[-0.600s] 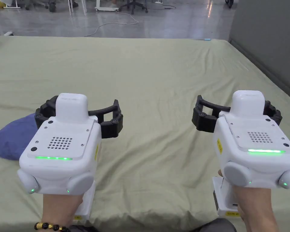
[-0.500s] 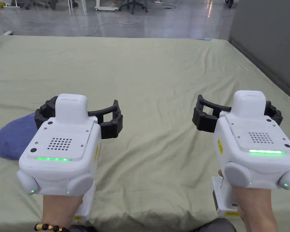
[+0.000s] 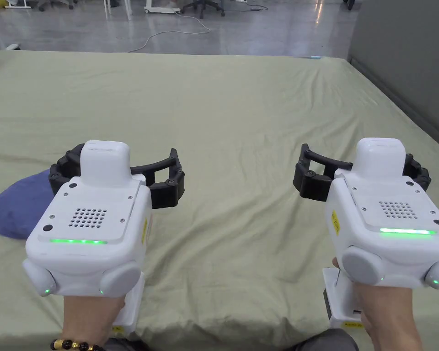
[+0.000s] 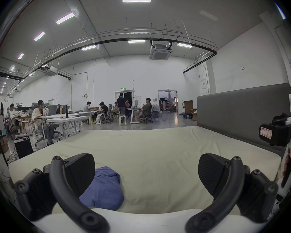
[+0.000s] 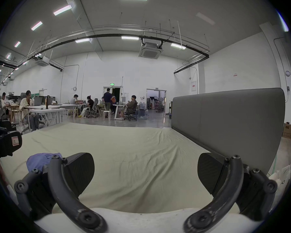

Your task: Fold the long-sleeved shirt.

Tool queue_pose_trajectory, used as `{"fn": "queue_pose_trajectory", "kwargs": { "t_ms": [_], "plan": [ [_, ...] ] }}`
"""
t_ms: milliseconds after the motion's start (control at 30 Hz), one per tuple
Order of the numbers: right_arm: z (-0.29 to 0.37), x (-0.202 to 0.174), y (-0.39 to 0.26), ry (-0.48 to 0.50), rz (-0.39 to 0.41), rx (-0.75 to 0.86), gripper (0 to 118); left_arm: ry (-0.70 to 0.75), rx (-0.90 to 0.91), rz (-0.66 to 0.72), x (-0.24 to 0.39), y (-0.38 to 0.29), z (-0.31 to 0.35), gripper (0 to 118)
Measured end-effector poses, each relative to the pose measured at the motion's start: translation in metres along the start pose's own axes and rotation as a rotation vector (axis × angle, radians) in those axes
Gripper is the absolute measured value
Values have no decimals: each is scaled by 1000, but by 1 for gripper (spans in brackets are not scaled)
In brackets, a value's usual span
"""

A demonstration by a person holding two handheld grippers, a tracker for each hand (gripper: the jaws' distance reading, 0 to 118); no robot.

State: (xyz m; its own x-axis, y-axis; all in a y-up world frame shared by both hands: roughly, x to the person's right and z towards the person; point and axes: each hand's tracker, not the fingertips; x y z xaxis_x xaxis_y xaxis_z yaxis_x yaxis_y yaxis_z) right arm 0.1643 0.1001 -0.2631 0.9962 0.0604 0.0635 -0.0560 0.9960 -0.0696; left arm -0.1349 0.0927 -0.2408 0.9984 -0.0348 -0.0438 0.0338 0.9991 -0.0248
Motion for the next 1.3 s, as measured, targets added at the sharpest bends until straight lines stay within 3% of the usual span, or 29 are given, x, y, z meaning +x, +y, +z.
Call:
{"fn": "queue_pose_trajectory", "kwargs": {
  "t_ms": [1100, 1300],
  "plan": [
    [1, 4, -2, 4, -6, -4, 118, -9, 0, -8, 5, -5, -2, 118],
    [1, 7, -3, -2, -10, -10, 118, -19, -12, -62, 11, -7, 0, 118]
  ]
}}
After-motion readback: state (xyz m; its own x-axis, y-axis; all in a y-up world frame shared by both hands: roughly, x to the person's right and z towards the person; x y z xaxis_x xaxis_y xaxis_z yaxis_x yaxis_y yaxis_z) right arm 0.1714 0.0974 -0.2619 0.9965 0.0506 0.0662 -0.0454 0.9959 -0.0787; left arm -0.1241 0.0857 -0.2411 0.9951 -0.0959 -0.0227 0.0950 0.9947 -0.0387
